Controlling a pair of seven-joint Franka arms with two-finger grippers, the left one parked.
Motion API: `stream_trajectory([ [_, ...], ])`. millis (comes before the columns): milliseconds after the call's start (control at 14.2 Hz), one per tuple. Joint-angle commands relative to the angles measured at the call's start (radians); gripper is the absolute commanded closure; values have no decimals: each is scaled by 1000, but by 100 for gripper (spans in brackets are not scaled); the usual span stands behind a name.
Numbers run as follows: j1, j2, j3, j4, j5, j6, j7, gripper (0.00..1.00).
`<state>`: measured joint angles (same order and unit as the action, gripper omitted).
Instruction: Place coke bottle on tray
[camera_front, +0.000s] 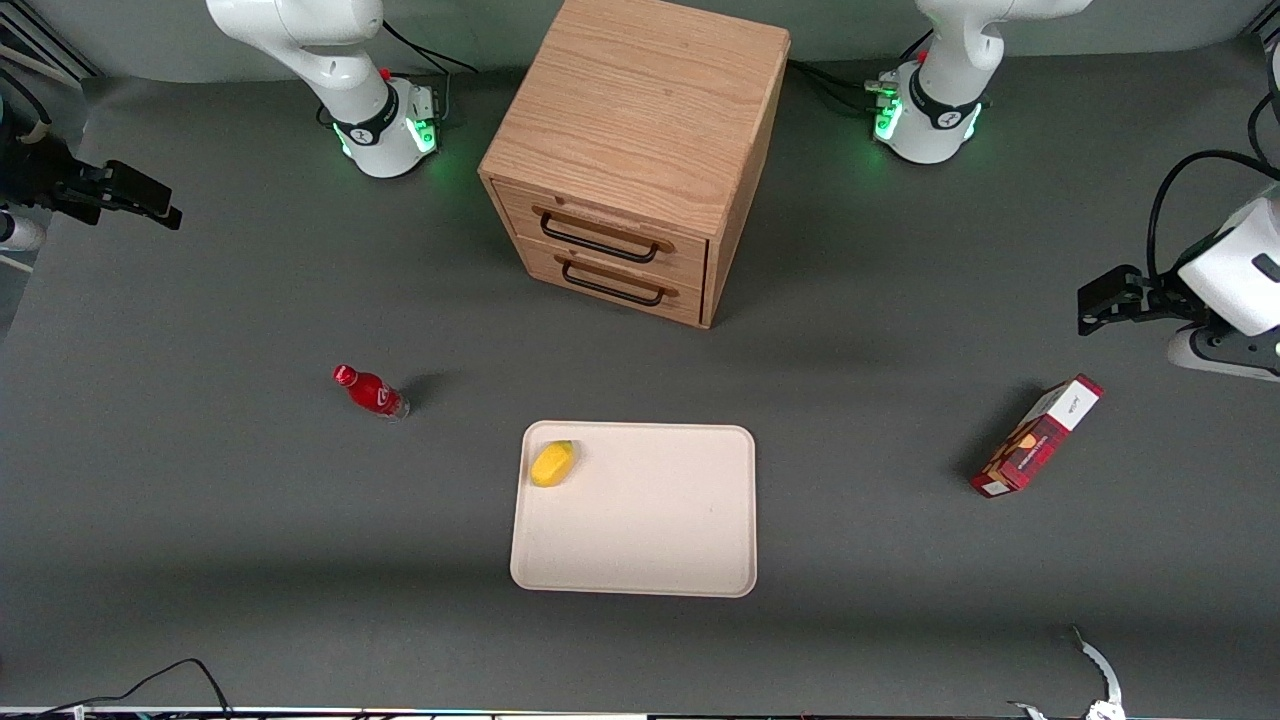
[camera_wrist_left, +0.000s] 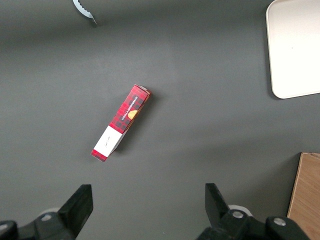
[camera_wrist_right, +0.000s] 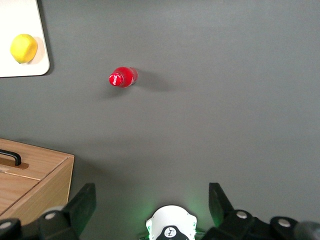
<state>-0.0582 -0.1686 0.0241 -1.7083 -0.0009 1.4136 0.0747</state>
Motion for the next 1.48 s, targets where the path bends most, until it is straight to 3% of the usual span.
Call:
stream_trajectory([
  [0,8,11,-6,35,15,-33,-16,0],
  [494,11,9,8,24,27,-33,10,0],
  [635,12,11,14,-11,70,-4,11,0],
  [918,11,21,86,-232,78,291,102,0],
  [1412,18,199,109,-456,53,750,190,0],
])
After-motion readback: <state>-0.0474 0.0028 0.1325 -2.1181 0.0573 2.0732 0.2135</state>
